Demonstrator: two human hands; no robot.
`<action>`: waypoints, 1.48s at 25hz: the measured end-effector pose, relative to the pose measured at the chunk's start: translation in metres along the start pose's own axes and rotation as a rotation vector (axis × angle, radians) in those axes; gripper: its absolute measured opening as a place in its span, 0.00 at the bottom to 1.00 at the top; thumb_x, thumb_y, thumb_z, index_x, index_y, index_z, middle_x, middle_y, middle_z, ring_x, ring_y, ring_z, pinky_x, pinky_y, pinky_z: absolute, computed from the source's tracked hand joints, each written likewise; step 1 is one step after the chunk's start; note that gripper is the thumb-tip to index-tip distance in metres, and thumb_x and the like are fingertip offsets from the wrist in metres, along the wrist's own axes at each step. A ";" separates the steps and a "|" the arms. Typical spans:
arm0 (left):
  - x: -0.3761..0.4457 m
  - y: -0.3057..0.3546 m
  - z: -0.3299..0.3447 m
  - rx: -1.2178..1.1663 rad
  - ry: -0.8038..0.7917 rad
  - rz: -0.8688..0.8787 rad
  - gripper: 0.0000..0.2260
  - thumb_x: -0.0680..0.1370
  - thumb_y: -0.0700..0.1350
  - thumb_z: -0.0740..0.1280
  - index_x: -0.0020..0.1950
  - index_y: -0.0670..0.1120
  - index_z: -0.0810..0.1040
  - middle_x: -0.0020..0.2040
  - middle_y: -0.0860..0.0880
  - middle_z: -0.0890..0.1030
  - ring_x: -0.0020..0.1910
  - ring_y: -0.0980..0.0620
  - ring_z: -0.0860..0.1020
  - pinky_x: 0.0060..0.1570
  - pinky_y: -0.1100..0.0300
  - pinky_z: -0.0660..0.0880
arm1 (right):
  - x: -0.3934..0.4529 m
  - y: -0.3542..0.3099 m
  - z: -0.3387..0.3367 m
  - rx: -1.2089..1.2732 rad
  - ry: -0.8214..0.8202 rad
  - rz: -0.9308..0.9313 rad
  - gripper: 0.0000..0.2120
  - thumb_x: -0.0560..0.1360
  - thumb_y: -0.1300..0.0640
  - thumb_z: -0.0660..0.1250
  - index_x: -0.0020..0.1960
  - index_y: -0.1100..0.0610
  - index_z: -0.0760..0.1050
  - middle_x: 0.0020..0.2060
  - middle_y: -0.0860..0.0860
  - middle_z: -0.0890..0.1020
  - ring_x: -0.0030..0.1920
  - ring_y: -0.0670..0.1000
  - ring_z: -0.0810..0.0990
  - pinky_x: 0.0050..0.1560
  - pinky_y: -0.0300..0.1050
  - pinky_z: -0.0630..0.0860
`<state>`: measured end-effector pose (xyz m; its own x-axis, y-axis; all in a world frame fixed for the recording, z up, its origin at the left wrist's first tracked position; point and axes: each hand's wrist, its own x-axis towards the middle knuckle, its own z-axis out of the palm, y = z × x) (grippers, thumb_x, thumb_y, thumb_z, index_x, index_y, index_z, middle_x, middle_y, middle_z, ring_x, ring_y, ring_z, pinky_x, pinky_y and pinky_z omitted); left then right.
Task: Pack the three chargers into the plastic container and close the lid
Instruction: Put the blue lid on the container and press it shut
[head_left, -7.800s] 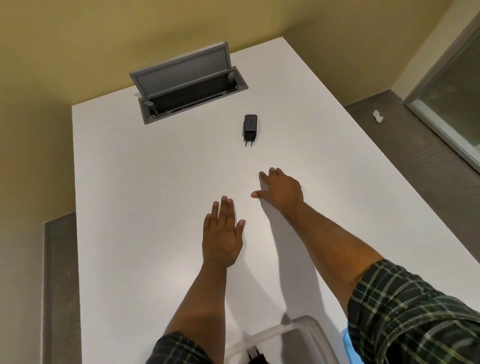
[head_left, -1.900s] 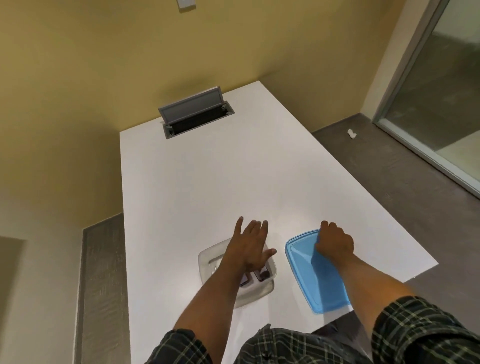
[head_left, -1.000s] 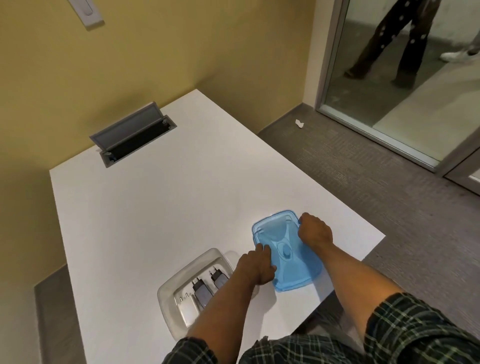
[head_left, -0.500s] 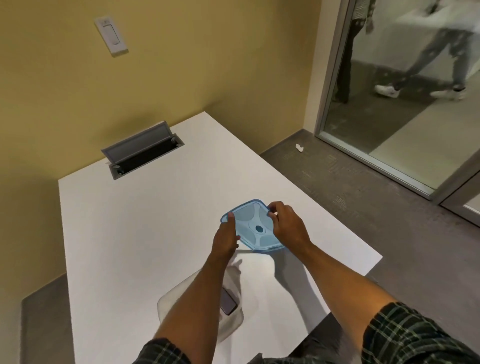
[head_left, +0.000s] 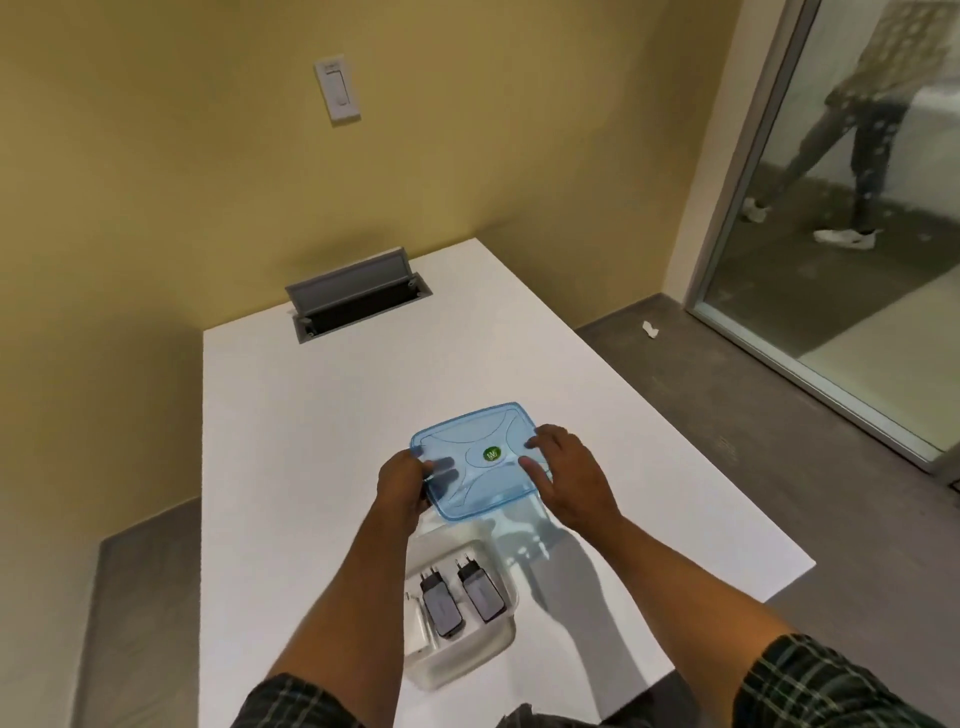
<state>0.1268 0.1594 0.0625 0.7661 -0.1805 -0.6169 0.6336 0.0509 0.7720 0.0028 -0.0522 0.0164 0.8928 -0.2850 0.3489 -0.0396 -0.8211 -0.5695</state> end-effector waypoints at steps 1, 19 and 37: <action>-0.001 0.000 -0.013 0.017 0.001 0.004 0.14 0.82 0.36 0.60 0.67 0.43 0.75 0.43 0.43 0.88 0.38 0.45 0.87 0.37 0.56 0.83 | 0.003 -0.003 0.002 0.088 0.053 0.177 0.14 0.81 0.47 0.63 0.63 0.53 0.74 0.61 0.48 0.76 0.58 0.49 0.75 0.58 0.47 0.74; -0.046 -0.059 -0.148 0.904 0.124 0.026 0.15 0.76 0.46 0.74 0.53 0.34 0.83 0.42 0.37 0.86 0.31 0.50 0.83 0.34 0.60 0.78 | -0.022 -0.026 0.054 0.340 -0.553 0.363 0.12 0.75 0.44 0.72 0.50 0.53 0.79 0.31 0.51 0.85 0.28 0.48 0.84 0.33 0.42 0.76; -0.051 -0.093 -0.153 1.027 0.201 0.072 0.21 0.79 0.51 0.70 0.68 0.40 0.79 0.59 0.39 0.85 0.61 0.41 0.82 0.63 0.48 0.78 | -0.040 -0.027 0.069 0.025 -0.533 0.114 0.24 0.79 0.42 0.65 0.72 0.47 0.68 0.33 0.46 0.80 0.36 0.49 0.81 0.41 0.46 0.77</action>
<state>0.0451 0.3144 -0.0011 0.8618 -0.0387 -0.5058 0.2616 -0.8204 0.5084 -0.0009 0.0154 -0.0341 0.9874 -0.0764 -0.1382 -0.1450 -0.7857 -0.6013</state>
